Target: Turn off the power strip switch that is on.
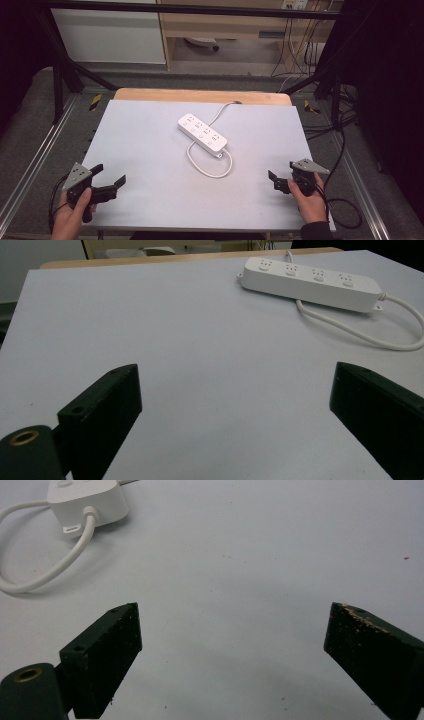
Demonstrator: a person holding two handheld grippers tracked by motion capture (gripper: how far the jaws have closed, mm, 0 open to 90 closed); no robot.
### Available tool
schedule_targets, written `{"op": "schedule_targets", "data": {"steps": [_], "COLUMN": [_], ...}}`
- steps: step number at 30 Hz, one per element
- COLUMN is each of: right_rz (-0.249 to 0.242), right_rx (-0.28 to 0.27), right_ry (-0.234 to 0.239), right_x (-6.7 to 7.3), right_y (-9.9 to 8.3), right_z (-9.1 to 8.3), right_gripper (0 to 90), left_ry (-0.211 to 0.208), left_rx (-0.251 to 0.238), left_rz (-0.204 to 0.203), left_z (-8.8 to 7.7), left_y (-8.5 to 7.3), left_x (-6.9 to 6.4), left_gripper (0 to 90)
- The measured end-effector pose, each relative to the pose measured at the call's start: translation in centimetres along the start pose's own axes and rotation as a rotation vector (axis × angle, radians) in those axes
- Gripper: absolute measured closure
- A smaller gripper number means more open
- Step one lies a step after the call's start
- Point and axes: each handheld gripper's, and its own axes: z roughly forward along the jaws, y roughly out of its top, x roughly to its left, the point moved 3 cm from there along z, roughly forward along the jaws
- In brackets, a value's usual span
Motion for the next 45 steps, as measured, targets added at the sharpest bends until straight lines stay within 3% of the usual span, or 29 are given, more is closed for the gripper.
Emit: {"op": "schedule_targets", "data": {"steps": [13, 19, 32, 45], "right_rz": [0.001, -0.024, -0.049, -0.026], "right_rx": [0.006, 0.018, -0.043, -0.107], "right_ry": [0.020, 0.049, 0.073, 0.065], "right_x": [0.6, 1.1, 2.6, 3.0], "right_y": [0.4, 0.5, 2.2, 3.7], "right_z": [0.0, 0.1, -1.0, -0.9], "right_gripper": [3.7, 3.2, 3.9, 5.3], "left_ry": [-0.014, -0.016, -0.008, -0.014], "left_rx": [0.003, 0.004, 0.005, 0.011], "left_rz": [0.017, 0.018, 0.013, 0.013], "left_z": [0.1, 0.1, 0.0, 0.1], "left_y": [0.0, 0.0, 0.0, -0.1], "left_x": [-0.2, -0.3, -0.2, -0.1], "left_gripper": [6.3, 6.3, 4.6, 4.6]}}
